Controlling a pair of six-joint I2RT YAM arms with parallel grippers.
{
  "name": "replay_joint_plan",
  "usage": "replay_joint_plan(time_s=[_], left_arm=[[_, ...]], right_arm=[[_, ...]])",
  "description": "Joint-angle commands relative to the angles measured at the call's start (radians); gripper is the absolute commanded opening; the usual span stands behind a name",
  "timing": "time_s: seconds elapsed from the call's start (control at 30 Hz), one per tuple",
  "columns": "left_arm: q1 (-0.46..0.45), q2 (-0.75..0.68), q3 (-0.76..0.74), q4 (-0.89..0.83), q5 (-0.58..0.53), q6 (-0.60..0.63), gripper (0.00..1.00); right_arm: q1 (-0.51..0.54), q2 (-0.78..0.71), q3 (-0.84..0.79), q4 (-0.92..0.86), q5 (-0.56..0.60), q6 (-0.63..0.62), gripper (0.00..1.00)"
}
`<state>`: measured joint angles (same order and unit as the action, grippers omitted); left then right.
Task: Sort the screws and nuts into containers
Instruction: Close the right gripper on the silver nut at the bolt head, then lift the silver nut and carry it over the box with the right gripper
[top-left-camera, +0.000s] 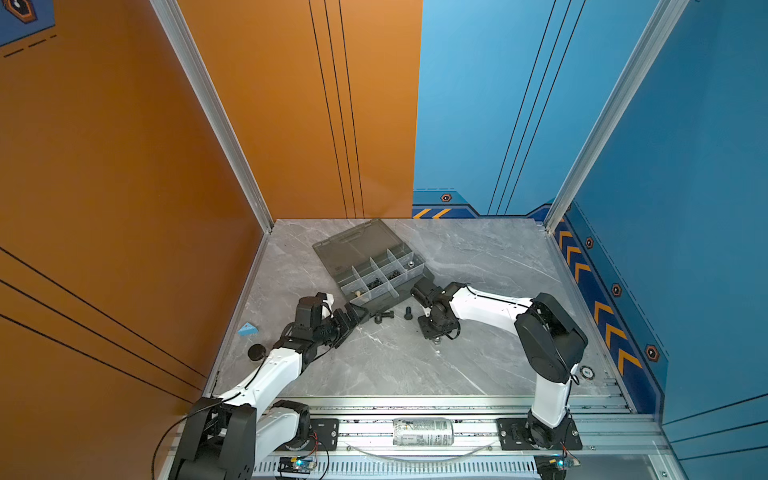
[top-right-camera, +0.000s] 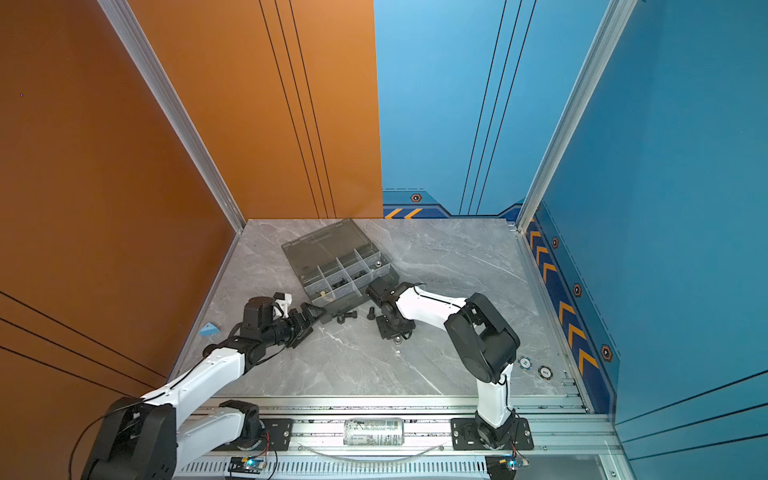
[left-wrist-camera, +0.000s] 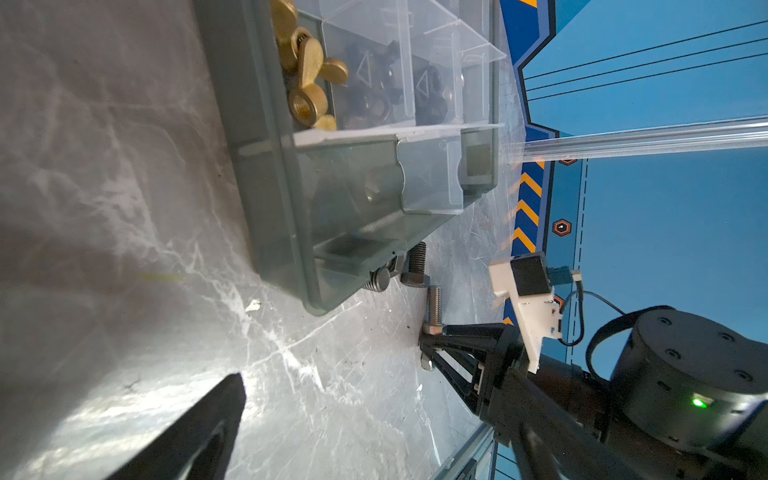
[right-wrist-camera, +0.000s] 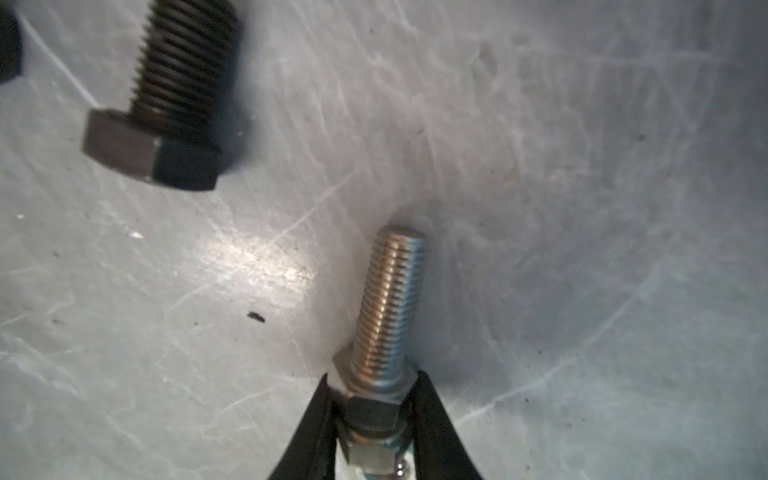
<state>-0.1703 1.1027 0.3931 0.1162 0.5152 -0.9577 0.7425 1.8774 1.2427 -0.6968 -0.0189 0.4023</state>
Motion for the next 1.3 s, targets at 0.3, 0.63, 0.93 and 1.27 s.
replay_joint_plan(time_s=[0.3, 0.63, 0.93, 1.27], left_arm=[[0.001, 0.000, -0.003, 0.010, 0.019, 0.016, 0.98], [0.000, 0.013, 0.007, 0.020, 0.025, 0.016, 0.98], [-0.014, 0.011, 0.021, 0.022, 0.015, 0.006, 0.98], [-0.035, 0.022, 0.029, 0.026, 0.010, 0.003, 0.98]], right_arm=[[-0.114, -0.168, 0.041, -0.010, -0.115, -0.099, 0.13], [-0.193, -0.059, 0.302, 0.033, -0.132, -0.182, 0.13], [-0.213, 0.230, 0.655, 0.074, -0.072, -0.193, 0.14], [-0.226, 0.485, 0.903, 0.090, -0.072, -0.128, 0.16]])
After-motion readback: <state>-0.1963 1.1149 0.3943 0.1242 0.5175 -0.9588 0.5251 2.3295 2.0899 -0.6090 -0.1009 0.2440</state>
